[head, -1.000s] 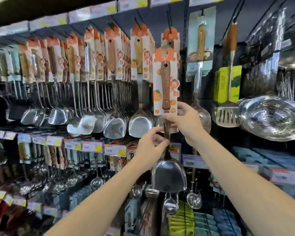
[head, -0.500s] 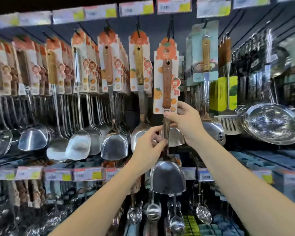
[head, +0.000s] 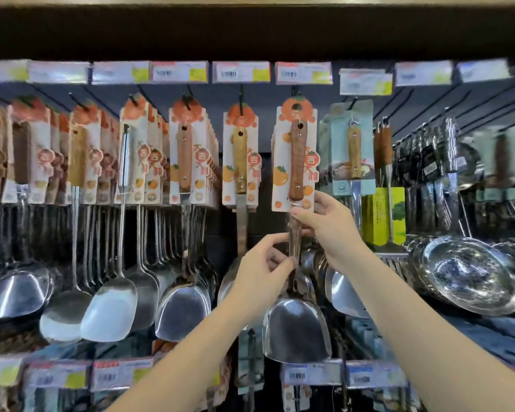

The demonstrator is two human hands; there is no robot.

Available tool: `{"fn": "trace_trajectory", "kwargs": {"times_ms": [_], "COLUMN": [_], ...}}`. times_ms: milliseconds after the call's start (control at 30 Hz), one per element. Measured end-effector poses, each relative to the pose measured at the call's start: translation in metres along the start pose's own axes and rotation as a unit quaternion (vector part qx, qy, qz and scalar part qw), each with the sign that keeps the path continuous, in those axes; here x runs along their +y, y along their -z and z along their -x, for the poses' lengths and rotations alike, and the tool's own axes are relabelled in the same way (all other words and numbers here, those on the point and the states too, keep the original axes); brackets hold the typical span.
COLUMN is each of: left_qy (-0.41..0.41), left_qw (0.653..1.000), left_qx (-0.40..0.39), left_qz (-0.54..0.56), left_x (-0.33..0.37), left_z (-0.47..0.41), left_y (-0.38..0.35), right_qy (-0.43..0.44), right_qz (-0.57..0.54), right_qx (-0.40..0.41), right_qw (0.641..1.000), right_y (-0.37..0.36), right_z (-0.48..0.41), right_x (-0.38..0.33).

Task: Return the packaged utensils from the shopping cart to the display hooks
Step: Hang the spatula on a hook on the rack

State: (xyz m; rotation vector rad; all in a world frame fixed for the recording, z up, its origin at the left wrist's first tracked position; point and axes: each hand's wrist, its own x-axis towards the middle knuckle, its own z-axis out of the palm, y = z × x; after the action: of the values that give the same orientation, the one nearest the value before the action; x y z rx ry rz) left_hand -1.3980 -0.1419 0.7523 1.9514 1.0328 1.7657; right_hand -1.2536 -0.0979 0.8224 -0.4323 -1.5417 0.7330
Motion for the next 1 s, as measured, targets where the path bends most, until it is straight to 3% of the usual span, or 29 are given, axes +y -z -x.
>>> {"fn": "trace_trajectory", "kwargs": {"times_ms": [400,1000], "left_qy": [-0.015,0.029], "left_qw": [0.999,0.995], "left_qx": [0.0,0.032], "left_qz": [-0.028,-0.092], "left_x": [0.011,-0.023], "left_z": [-0.038,-0.057], "left_y": [0.005,-0.009], "right_qy": [-0.007,-0.049], "right_qz": [-0.016,0.002], "right_qx": [-0.013,0.018], "right_qw": [1.0,0.999], "right_y": [0.002,-0.002], "right_z": [-0.034,-0.059], "right_x": [-0.016,0.027]}}
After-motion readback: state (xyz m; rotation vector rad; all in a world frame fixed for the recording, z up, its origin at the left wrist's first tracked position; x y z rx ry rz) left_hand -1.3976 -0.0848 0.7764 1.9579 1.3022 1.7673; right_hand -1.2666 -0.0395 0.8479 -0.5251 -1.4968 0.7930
